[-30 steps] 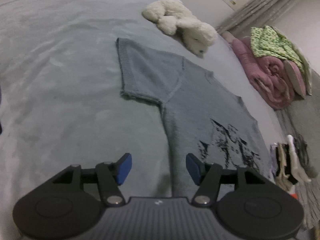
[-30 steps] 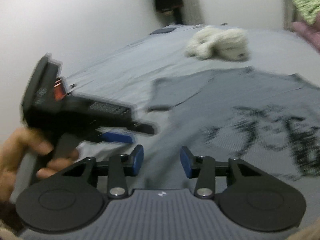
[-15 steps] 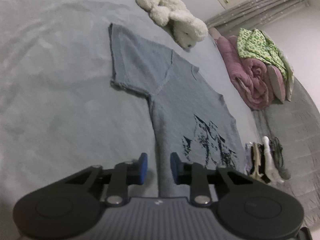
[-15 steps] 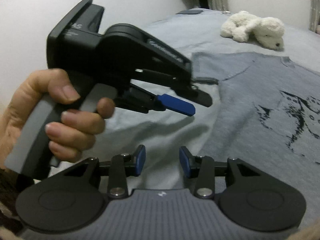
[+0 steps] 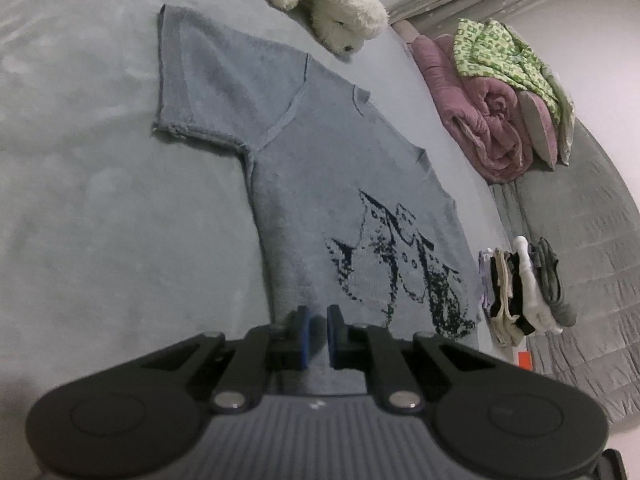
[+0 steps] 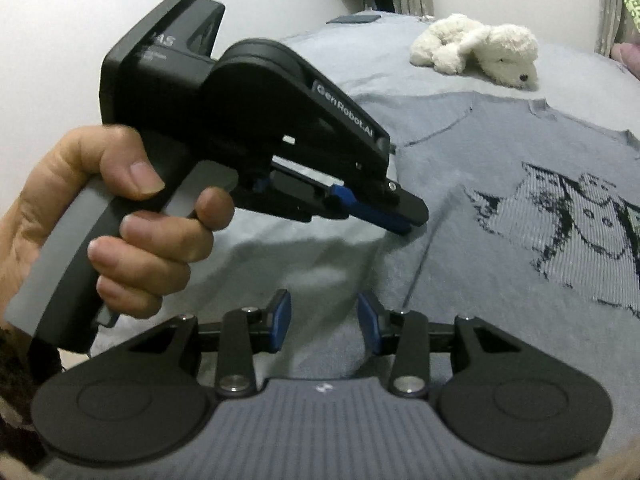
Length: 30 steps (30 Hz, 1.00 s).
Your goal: Fold clothes
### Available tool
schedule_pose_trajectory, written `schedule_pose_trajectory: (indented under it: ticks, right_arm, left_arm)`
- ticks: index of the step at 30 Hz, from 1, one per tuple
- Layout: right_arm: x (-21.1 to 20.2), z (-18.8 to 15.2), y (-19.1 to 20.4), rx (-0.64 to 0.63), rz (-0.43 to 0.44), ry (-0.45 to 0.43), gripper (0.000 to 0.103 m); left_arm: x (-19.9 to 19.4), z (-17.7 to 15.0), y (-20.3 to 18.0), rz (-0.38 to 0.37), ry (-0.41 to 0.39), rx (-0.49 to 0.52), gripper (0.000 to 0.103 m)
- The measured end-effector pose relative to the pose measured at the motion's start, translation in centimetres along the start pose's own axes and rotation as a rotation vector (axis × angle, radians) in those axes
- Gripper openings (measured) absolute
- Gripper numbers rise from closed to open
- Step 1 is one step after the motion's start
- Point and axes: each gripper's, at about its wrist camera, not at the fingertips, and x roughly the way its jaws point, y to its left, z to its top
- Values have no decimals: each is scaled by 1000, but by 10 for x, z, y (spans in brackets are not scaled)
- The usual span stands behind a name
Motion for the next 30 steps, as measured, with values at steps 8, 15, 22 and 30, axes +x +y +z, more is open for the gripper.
schedule_pose_trajectory:
  ticks: [8,15,22,30]
  right_arm:
    - [9,-11,9,-96,-120,27,2]
    - [-20,-4,-41,268,117,-34,2]
    - [-39,6,-72,467,274,-100,2]
    - [-40,-2,-79,577,364,-85,3]
  left_arm:
    - [-19,10,18,24,-96,-82,23]
    - [-19,13,38,9,-103,-189,41]
    - [-10,10,37,-6,-114,-227,43]
    - [1,5,45,-50,-126,-326,10]
